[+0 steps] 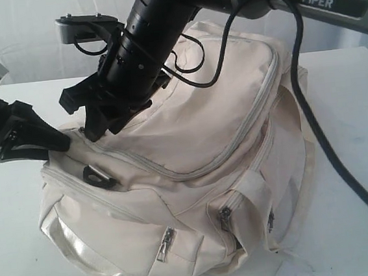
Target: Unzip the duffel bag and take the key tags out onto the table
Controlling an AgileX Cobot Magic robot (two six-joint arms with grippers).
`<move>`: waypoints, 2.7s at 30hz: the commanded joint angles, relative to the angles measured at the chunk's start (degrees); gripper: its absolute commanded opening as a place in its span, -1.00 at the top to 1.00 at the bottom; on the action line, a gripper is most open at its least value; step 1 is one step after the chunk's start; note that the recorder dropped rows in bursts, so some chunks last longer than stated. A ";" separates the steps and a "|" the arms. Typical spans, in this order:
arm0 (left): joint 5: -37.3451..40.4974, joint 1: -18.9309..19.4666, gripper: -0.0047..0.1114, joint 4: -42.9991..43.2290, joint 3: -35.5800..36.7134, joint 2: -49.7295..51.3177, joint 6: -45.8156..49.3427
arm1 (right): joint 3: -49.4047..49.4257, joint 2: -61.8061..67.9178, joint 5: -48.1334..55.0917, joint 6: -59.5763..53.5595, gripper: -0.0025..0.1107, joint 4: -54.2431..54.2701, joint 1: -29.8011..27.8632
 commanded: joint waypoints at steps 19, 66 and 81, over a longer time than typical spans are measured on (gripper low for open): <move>-1.92 -0.09 0.92 -3.23 -0.05 -0.16 -0.21 | 1.52 -0.79 3.17 -1.79 0.96 -1.73 -0.52; 1.70 -0.09 0.92 1.48 -0.05 -0.16 -1.86 | 15.43 -10.98 -10.47 -1.99 0.96 -4.63 -0.64; 1.71 -0.09 0.92 1.25 -0.05 -0.16 -1.86 | 14.78 -6.37 -19.78 -9.55 0.96 8.33 -0.64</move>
